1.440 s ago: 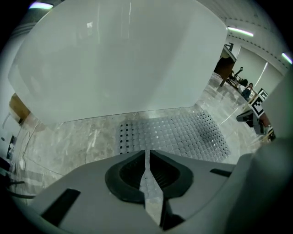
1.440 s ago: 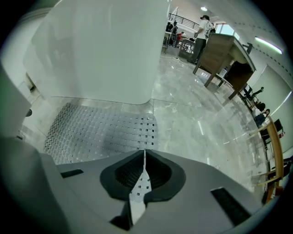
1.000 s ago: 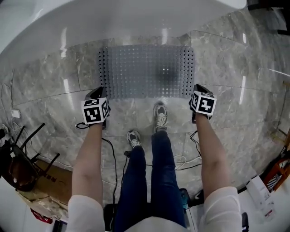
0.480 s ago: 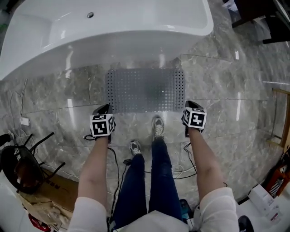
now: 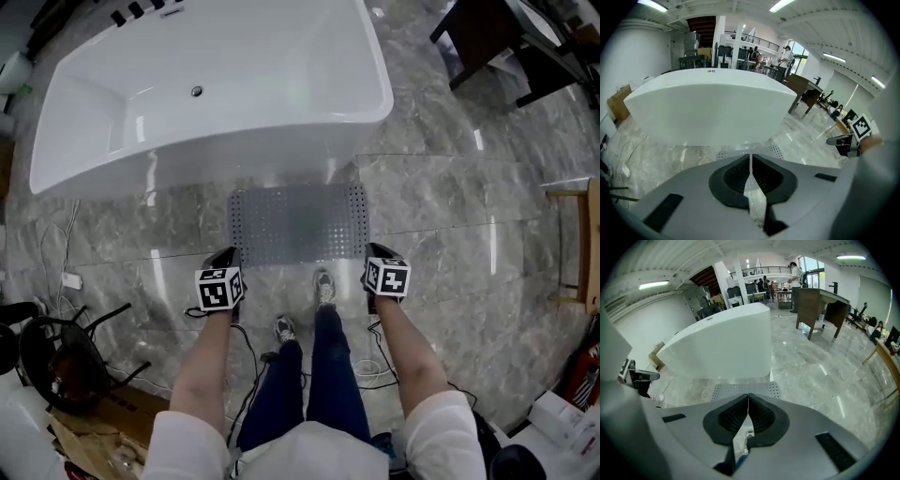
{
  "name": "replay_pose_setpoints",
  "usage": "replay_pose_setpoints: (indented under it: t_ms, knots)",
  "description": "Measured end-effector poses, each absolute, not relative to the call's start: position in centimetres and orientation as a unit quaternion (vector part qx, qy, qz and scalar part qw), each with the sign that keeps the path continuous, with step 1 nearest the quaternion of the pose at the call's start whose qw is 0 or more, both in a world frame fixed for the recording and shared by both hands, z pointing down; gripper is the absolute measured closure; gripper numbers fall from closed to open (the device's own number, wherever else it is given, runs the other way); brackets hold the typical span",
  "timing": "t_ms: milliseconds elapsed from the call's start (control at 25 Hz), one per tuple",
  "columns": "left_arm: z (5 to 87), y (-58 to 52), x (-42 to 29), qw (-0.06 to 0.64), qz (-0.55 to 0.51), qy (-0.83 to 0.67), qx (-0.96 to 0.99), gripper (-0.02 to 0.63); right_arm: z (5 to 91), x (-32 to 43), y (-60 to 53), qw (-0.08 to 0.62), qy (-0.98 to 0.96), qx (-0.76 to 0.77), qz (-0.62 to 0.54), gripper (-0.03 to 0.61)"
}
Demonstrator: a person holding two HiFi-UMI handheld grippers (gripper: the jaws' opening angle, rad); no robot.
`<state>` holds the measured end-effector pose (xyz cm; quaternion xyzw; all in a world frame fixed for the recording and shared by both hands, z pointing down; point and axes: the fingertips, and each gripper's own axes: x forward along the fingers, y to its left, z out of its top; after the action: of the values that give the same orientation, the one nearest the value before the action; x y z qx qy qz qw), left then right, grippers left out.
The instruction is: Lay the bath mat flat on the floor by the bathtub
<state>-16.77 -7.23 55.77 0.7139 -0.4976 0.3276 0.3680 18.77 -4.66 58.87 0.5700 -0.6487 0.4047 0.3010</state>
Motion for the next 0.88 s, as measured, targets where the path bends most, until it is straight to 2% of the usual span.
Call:
replay_pose_setpoints:
  t_ms: [240, 440, 880]
  knots:
    - [49.7, -6.4, -15.8, 0.347, 0.299, -0.502, 0.734, 0.569, 51.8, 16.3, -3.3, 0.295, -0.688, 0.551, 0.368, 0.548]
    - [44.2, -6.0, -14.9, 0.326, 0.267, -0.5, 0.757, 0.568, 45.7, 14.3, -3.3, 0.255, -0.713, 0.551, 0.351, 0.547]
    - [33.4, -3.8, -14.0, 0.28, 0.188, -0.499, 0.798, 0.568, 35.0, 13.7, -2.9, 0.219, -0.741, 0.566, 0.287, 0.548]
